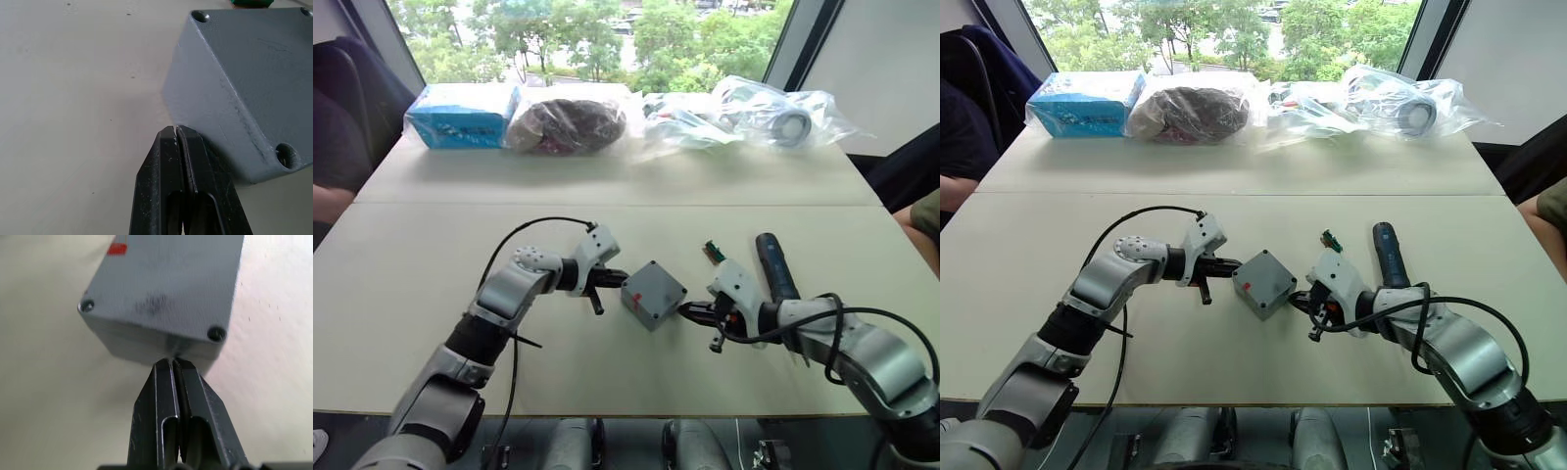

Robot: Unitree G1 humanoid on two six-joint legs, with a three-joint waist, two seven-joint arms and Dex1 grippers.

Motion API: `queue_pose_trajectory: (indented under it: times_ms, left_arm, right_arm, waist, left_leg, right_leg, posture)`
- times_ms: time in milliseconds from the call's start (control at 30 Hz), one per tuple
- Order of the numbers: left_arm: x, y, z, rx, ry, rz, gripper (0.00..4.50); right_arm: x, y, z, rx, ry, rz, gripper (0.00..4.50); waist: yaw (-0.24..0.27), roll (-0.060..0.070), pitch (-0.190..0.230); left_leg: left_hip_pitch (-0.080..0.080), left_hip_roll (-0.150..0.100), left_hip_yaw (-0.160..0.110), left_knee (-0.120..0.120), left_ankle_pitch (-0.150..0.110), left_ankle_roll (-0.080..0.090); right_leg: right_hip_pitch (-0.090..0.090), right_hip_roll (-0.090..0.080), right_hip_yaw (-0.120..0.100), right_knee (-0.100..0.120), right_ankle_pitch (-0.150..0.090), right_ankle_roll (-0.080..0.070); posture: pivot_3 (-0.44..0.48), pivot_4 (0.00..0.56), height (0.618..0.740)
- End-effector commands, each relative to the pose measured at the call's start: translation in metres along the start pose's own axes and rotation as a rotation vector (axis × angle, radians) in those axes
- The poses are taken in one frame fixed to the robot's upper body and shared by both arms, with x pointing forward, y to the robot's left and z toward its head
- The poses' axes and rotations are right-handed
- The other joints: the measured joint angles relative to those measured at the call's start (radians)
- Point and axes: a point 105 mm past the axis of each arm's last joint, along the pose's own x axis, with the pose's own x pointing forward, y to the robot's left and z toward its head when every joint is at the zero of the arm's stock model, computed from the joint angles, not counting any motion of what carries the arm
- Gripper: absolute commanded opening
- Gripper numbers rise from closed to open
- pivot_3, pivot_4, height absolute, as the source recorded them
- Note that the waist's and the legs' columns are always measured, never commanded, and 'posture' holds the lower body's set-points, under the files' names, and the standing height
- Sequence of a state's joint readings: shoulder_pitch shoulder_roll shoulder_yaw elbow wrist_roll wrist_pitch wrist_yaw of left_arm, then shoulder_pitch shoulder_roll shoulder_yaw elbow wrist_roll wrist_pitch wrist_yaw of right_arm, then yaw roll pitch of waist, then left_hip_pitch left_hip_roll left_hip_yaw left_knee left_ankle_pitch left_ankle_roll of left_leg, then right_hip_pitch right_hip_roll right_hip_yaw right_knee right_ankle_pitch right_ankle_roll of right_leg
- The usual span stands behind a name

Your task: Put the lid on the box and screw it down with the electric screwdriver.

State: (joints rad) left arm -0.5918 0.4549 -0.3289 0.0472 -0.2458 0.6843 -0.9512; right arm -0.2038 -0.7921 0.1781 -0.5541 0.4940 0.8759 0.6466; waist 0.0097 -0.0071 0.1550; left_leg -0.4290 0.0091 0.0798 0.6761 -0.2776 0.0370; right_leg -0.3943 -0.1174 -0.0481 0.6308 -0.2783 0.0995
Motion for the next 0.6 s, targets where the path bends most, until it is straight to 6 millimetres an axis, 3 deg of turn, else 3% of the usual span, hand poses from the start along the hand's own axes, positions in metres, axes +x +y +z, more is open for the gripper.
queue_pose_trajectory:
  times_ms: [33, 400, 600]
  left_arm:
    - [-0.012, -0.015, 0.000, 0.018, -0.017, -0.037, 0.00]
    - [-0.027, -0.007, -0.001, -0.032, -0.029, 0.075, 0.00]
    - [-0.024, -0.009, 0.002, -0.024, -0.036, 0.076, 0.00]
  right_arm:
    - [0.011, -0.006, 0.020, -0.061, -0.075, -0.023, 0.04]
    - [0.031, -0.014, 0.038, -0.068, -0.152, -0.031, 0.04]
    - [0.032, -0.010, 0.025, -0.090, -0.093, 0.000, 0.04]
  waist:
    - [-0.008, 0.000, 0.000]
    - [-0.020, 0.000, 0.001]
    - [-0.018, 0.000, 0.001]
  left_leg:
    - [0.000, 0.000, 0.000, 0.000, 0.000, 0.000]
    - [0.000, 0.000, 0.000, 0.000, 0.001, -0.002]
    - [0.000, 0.000, 0.000, 0.000, 0.001, -0.002]
  right_leg:
    - [0.000, 0.000, 0.000, 0.000, 0.000, 0.000]
    - [0.001, 0.001, -0.001, 0.001, 0.002, 0.003]
    - [0.001, 0.002, -0.003, 0.001, 0.002, 0.004]
  posture:
    - [0.000, 0.150, 0.740]
    - [0.000, 0.150, 0.740]
    - [0.000, 0.150, 0.740]
